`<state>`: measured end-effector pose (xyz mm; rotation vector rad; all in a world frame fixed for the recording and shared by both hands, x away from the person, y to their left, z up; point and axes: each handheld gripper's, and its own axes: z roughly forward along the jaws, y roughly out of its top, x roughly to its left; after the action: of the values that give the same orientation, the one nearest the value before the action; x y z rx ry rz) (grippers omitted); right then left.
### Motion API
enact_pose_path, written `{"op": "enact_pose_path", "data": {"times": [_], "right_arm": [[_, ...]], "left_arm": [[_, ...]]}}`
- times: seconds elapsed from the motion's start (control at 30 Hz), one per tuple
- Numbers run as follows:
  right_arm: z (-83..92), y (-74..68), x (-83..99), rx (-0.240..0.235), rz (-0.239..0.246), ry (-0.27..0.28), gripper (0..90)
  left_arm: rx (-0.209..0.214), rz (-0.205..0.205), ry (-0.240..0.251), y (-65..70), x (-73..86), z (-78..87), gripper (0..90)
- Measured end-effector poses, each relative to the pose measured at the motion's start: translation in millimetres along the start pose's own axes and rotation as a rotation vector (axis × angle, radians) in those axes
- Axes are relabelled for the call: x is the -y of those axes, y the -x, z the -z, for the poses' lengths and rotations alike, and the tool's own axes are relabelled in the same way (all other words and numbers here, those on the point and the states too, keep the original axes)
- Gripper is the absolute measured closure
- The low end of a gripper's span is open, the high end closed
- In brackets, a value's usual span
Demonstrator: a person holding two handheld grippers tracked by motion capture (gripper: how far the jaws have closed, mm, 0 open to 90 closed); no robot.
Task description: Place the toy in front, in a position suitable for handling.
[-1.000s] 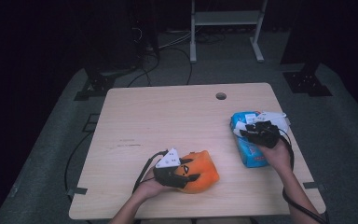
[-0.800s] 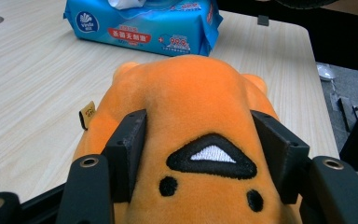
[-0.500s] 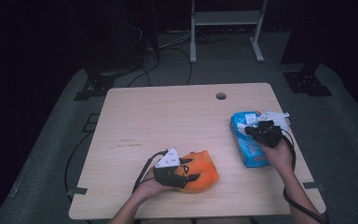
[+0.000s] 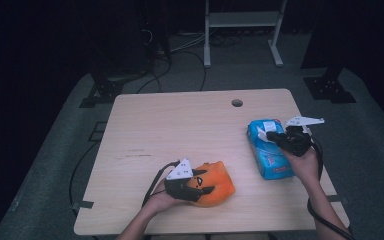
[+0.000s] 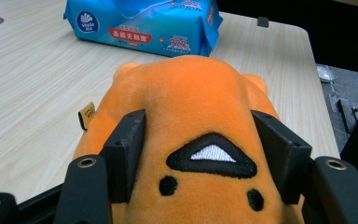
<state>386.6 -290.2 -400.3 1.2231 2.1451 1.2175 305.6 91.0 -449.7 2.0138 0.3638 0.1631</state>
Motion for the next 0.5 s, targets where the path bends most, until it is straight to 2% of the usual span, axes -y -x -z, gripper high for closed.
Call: {"op": "enact_pose_path", "data": {"times": [0.23,0.5], "right_arm": [[14.4,-1.5,-13.4,-0.02,-0.01,0.052,87.1],[26.4,-11.9,-23.6,-0.024,0.036,0.059,87.3]], "left_arm": [[-0.001,-0.002,0.004,-0.1,0.4,-0.4,38.7],[-0.001,-0.002,0.006,-0.3,0.7,-0.6,38.3]]}}
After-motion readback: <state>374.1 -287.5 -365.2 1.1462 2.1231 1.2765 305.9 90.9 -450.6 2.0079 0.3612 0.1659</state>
